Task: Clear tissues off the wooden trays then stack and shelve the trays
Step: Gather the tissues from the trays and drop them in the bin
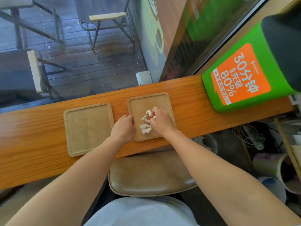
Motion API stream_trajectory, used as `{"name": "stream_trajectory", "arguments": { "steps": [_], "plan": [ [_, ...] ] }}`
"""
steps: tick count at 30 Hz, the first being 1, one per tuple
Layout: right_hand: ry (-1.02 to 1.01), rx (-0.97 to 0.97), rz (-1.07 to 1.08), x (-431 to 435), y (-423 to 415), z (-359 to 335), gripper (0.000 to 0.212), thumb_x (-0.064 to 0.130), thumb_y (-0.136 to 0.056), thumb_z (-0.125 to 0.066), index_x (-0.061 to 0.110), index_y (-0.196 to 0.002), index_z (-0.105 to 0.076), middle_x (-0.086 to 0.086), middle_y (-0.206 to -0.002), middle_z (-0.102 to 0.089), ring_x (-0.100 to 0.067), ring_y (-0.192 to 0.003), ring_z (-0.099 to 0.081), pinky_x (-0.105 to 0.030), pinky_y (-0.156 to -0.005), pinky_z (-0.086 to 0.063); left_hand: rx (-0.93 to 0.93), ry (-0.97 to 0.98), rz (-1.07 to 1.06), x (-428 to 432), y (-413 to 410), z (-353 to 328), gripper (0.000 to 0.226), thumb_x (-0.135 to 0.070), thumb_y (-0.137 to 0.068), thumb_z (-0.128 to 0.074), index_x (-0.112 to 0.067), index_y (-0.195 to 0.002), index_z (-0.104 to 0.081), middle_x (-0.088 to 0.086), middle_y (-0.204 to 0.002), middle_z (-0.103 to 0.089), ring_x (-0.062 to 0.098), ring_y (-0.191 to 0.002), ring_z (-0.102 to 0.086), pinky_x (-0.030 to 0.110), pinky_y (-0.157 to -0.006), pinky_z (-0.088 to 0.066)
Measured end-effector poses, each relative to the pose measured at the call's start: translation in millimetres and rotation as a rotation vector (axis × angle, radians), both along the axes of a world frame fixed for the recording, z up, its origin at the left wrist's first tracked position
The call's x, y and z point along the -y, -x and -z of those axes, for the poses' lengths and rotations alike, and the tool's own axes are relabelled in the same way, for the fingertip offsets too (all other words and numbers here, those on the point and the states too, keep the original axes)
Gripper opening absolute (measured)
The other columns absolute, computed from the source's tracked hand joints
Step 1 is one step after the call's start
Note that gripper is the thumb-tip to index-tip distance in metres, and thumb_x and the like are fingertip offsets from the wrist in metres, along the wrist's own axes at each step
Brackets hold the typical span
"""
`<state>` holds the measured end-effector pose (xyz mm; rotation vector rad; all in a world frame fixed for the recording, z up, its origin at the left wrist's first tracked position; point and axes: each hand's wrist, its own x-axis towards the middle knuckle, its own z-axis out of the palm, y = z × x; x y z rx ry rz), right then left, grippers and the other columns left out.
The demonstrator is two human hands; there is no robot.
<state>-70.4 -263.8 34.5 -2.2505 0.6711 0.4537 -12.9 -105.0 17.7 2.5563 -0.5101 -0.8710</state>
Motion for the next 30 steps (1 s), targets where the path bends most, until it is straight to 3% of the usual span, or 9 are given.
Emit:
{"name": "stream_trajectory", "arguments": {
  "steps": [5, 9, 12, 17, 26, 30],
  "plan": [
    [-0.002, -0.081, 0.0, 26, 5, 8, 0.022, 0.006, -0.087, -0.033, 0.013, -0.085, -0.054, -0.006, -0.094, -0.053, -0.027, -0.087, -0.052, -0.039, -0.073, -0.045, 0.014, 0.003, 0.024, 27, 3, 4, 0.003, -0.021, -0.084, -0.051, -0.018, -0.086, -0.05, -0.001, -0.086, -0.052, 0.022, -0.077, -0.051, 0.032, -0.06, -0.041],
    [-0.001, -0.069, -0.016, 34, 4, 17, 0.014, 0.015, -0.09, -0.044, 0.015, -0.098, -0.055, -0.005, -0.102, -0.054, -0.025, -0.09, -0.053, -0.04, -0.077, -0.049, 0.074, -0.029, 0.046, 41, 6, 13, 0.015, -0.03, -0.092, -0.053, -0.017, -0.1, -0.049, 0.002, -0.092, -0.057, 0.023, -0.08, -0.054, 0.034, -0.059, -0.046],
    [0.006, -0.047, -0.051, 37, 0, 26, 0.023, 0.02, -0.094, -0.049, 0.017, -0.117, -0.053, -0.004, -0.112, -0.055, -0.022, -0.09, -0.055, -0.037, -0.075, -0.047, 0.087, -0.053, 0.022, 49, 6, 20, 0.021, -0.033, -0.094, -0.056, -0.016, -0.105, -0.05, 0.003, -0.095, -0.061, 0.023, -0.079, -0.057, 0.036, -0.06, -0.052],
    [0.006, -0.067, -0.137, 37, -11, 40, 0.029, 0.029, -0.099, -0.048, 0.028, -0.128, -0.046, -0.005, -0.117, -0.054, -0.023, -0.092, -0.055, -0.039, -0.074, -0.048, 0.107, -0.045, -0.005, 56, 7, 32, 0.028, -0.036, -0.091, -0.062, -0.018, -0.108, -0.047, 0.002, -0.097, -0.063, 0.02, -0.077, -0.057, 0.029, -0.054, -0.046],
    [-0.002, -0.12, -0.229, 33, -19, 58, 0.018, 0.035, -0.099, -0.046, 0.035, -0.117, -0.046, -0.004, -0.111, -0.051, -0.026, -0.088, -0.057, -0.042, -0.073, -0.053, 0.087, -0.063, 0.022, 54, 5, 46, 0.025, -0.034, -0.091, -0.061, -0.02, -0.107, -0.046, 0.006, -0.1, -0.061, 0.024, -0.083, -0.056, 0.035, -0.059, -0.048],
    [-0.003, -0.121, -0.227, 29, -17, 59, 0.012, 0.032, -0.1, -0.044, 0.03, -0.112, -0.046, -0.005, -0.107, -0.05, -0.025, -0.081, -0.056, -0.038, -0.064, -0.05, 0.088, -0.049, 0.037, 53, 4, 47, 0.021, -0.033, -0.094, -0.059, -0.02, -0.106, -0.048, 0.005, -0.1, -0.061, 0.024, -0.085, -0.056, 0.037, -0.061, -0.051]
  ]
}}
